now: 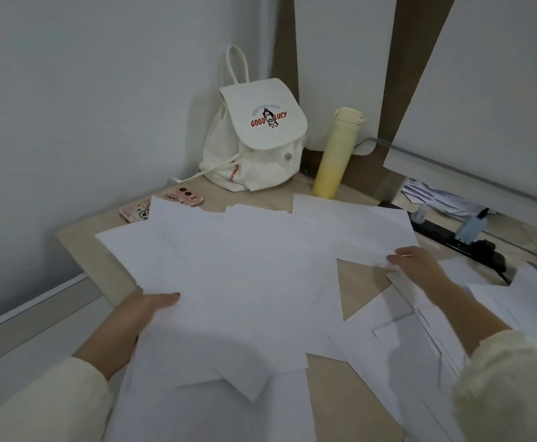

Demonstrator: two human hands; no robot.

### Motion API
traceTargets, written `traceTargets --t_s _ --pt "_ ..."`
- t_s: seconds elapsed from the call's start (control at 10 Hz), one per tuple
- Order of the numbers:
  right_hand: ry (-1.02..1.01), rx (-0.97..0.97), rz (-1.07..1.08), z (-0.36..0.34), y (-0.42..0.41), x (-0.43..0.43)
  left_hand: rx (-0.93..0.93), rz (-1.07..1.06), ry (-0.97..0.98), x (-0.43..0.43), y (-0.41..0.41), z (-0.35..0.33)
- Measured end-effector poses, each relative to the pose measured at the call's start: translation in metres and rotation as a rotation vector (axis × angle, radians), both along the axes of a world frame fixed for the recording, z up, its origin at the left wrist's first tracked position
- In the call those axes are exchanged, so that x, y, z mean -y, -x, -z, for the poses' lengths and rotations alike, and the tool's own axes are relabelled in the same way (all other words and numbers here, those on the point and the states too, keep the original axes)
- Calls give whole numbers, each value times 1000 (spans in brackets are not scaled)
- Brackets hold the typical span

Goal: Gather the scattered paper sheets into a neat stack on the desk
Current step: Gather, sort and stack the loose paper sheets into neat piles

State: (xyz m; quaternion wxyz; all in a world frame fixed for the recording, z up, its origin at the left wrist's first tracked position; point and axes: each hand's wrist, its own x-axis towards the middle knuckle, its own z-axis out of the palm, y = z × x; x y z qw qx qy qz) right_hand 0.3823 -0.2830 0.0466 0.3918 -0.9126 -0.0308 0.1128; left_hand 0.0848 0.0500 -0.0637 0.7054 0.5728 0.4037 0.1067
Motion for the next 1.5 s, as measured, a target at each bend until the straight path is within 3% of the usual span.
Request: traceTargets --t_s 0.2,0.3,0.4,0.6,0.8,0.9,1.0,1.1,1.2,1.4,1.5 --pt "160 -9 111 8 -70 14 -36 50 -20 -8 -15 -4" --pt "308 -39 112 20 -99 12 -104 6 -12 -24 -19 11" --pt "303 -107 117 18 -117 4 -128 2 -22 -58 -14 55" --pt "150 -256 134 14 -117 -5 -122 -18 -51 -38 -16 24" --pt "47 148 133 -11 -89 -20 -38 -20 -79 1 -29 -27" --pt "-164 331 177 -66 -46 -23 -37 -46 -66 16 -29 -46" --pt "-495 341 221 -98 -7 -8 8 -53 -2 28 -18 -51" --pt "-810 202 183 -99 56 3 58 -46 48 46 -5 -57" --pt "-932 -8 110 -67 113 8 155 -42 90 66 7 -62" --pt "-876 -346 101 -9 190 -15 263 19 146 94 22 -71" --pt "-885 -374 42 -2 212 -19 275 63 154 105 29 -73"
